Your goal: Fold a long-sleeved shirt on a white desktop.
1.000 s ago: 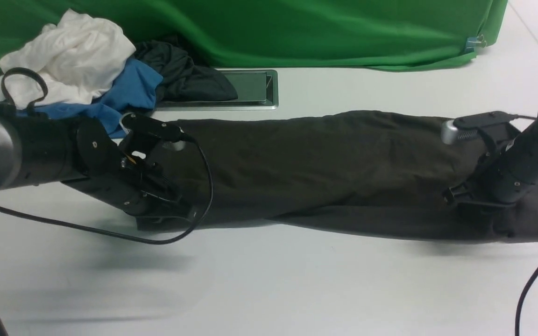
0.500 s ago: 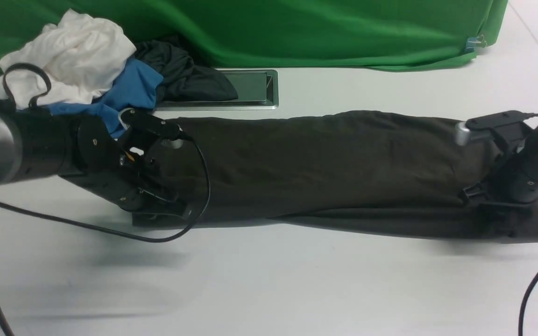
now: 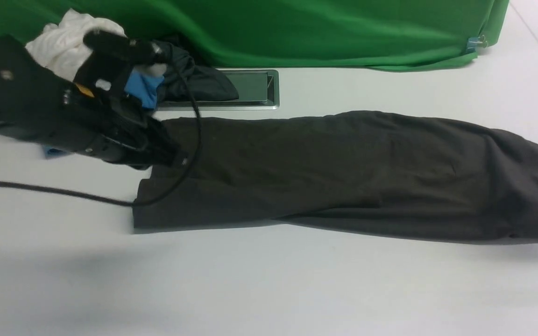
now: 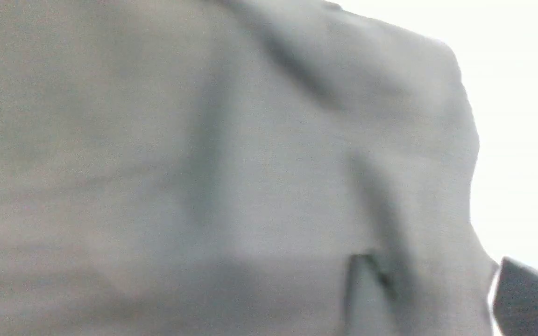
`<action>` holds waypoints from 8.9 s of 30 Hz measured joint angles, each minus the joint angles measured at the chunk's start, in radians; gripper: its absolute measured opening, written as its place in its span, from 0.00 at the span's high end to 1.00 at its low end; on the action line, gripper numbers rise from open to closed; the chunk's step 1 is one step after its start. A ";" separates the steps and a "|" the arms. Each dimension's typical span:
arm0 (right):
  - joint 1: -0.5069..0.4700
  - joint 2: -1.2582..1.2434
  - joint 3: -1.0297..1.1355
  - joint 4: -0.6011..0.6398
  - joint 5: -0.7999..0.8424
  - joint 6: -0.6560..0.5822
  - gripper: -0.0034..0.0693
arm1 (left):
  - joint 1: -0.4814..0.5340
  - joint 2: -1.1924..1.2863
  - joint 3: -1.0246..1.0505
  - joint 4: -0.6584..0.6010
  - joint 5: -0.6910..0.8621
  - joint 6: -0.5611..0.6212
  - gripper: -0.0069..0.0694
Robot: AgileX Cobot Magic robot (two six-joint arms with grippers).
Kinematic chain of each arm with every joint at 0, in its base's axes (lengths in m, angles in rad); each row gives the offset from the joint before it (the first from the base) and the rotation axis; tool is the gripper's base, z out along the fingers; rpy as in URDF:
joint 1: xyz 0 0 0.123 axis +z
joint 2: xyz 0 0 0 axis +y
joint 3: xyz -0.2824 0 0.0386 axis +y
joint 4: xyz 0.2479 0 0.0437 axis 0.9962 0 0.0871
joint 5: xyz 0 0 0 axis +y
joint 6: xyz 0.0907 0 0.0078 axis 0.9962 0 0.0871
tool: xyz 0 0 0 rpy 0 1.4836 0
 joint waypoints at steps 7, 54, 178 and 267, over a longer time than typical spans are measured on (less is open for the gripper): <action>-0.090 0.153 -0.007 0.061 -0.054 0.030 0.04 | -0.228 -0.165 0.124 0.001 -0.016 0.013 0.89; -0.231 -0.069 -0.011 0.054 0.037 -0.060 0.80 | -0.278 -0.191 0.243 0.095 -0.042 -0.018 0.89; 0.630 0.216 -0.455 -0.007 0.222 -0.025 0.63 | 0.109 0.286 -0.062 -0.237 0.020 0.352 0.69; 0.520 0.467 -0.453 0.079 -0.048 -0.009 0.65 | -0.009 -0.305 0.120 -0.099 -0.102 0.165 0.89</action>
